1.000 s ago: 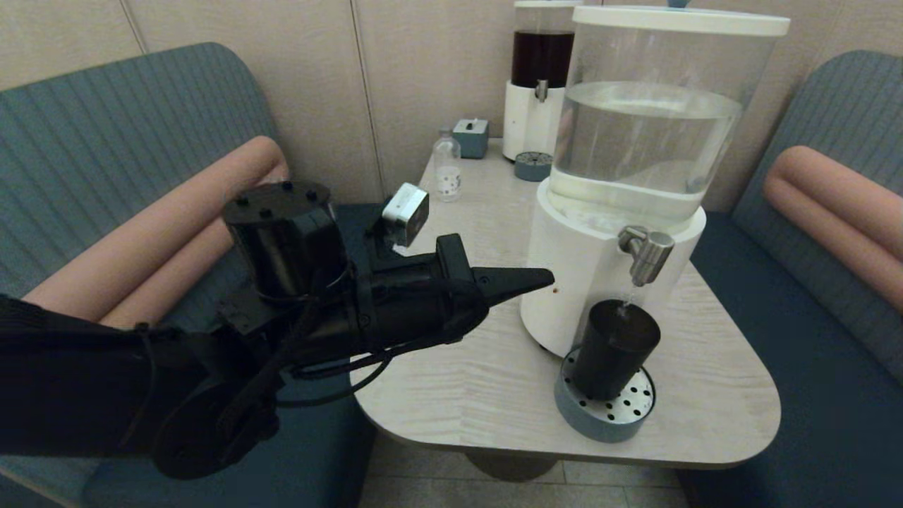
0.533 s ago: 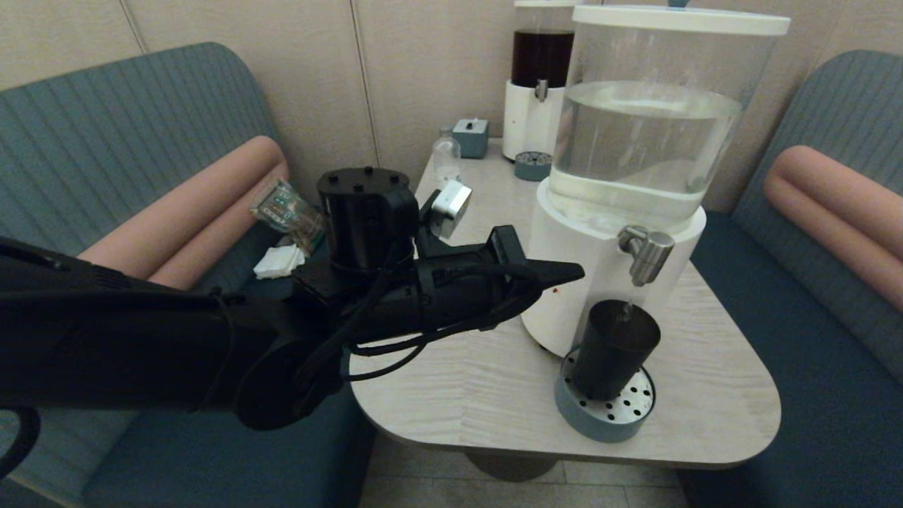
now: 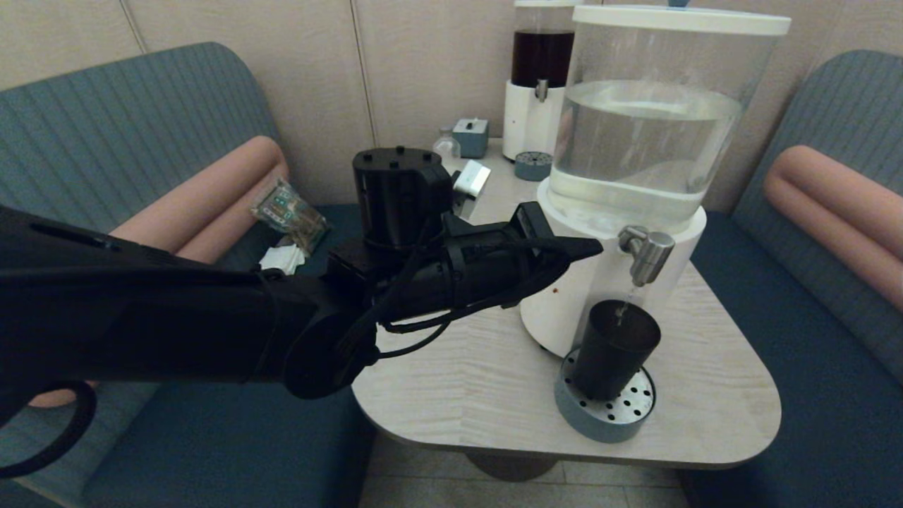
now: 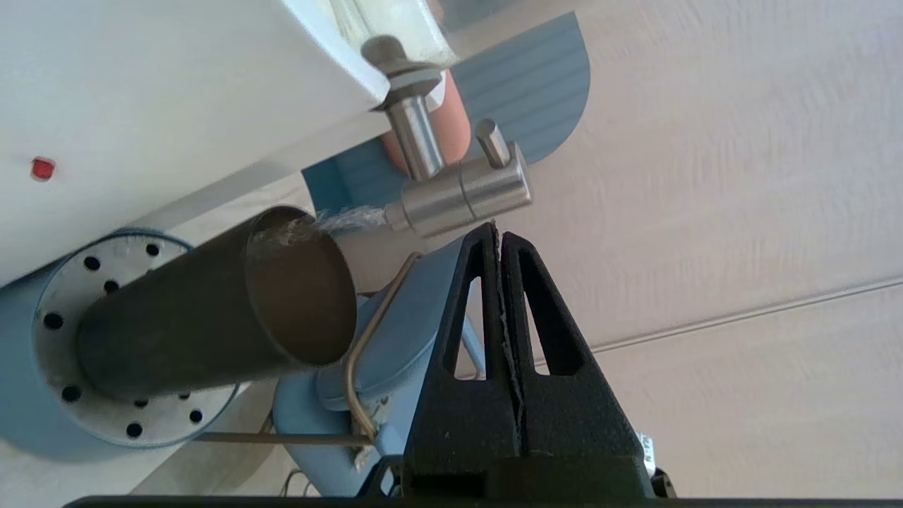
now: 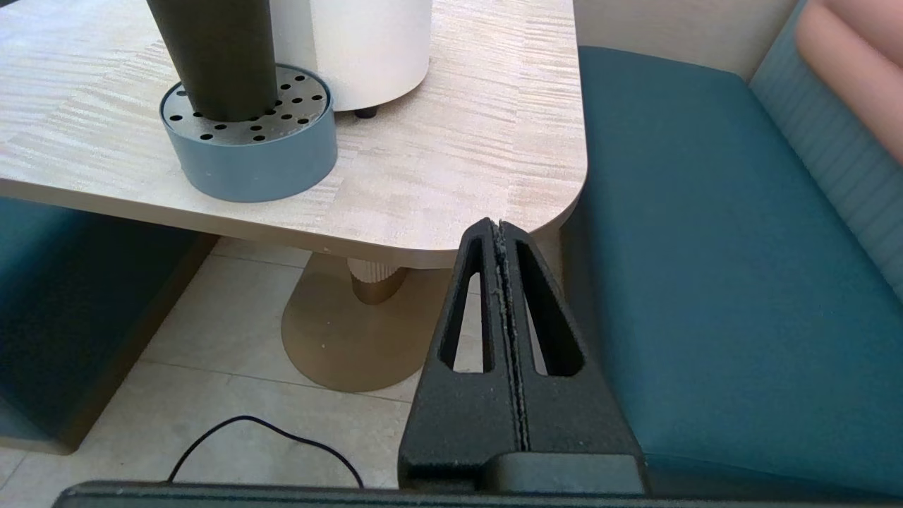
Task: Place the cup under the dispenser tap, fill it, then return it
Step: Turn off the faucet
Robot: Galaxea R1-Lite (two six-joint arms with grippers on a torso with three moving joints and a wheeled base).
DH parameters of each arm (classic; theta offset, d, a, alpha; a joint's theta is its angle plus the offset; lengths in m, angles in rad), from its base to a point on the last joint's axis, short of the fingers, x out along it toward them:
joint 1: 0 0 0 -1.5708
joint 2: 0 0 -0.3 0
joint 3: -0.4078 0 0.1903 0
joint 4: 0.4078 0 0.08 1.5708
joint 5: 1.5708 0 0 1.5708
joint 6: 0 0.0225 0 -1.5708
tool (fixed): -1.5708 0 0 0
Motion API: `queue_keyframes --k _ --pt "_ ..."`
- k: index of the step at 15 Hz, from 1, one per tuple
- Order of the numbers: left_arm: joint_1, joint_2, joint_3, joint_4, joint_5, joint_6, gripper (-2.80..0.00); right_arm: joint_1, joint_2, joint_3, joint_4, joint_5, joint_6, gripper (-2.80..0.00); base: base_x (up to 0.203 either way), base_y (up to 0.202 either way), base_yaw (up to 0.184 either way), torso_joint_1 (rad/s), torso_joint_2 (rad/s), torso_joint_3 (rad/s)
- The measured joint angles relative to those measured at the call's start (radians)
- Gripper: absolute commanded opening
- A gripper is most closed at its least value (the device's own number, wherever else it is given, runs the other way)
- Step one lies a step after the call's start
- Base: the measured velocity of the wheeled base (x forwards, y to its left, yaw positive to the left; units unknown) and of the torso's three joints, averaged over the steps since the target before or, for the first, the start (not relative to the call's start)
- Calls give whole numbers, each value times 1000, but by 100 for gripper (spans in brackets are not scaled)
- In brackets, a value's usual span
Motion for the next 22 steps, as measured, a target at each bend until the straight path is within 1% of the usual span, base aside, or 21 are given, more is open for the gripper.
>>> queue_keyframes --k 4,7,16,18,22 --pt "-3 28 -25 -3 1 1 -280 0 0 0 0 0 0 -280 0 0 0 0 0 0" --pt "-19 44 -34 -8 21 6 -280 0 0 0 1 0 0 -280 0 0 0 0 0 0" --pt "-23 61 -74 -8 27 7 -280 0 0 0 0 0 0 -280 0 0 0 0 0 0" --pt "-22 72 -99 -8 44 7 -280 0 0 0 0 0 0 -280 0 0 0 0 0 0" --pt "-22 98 -137 -7 49 7 -280 0 0 0 1 0 0 -280 0 0 0 0 0 0"
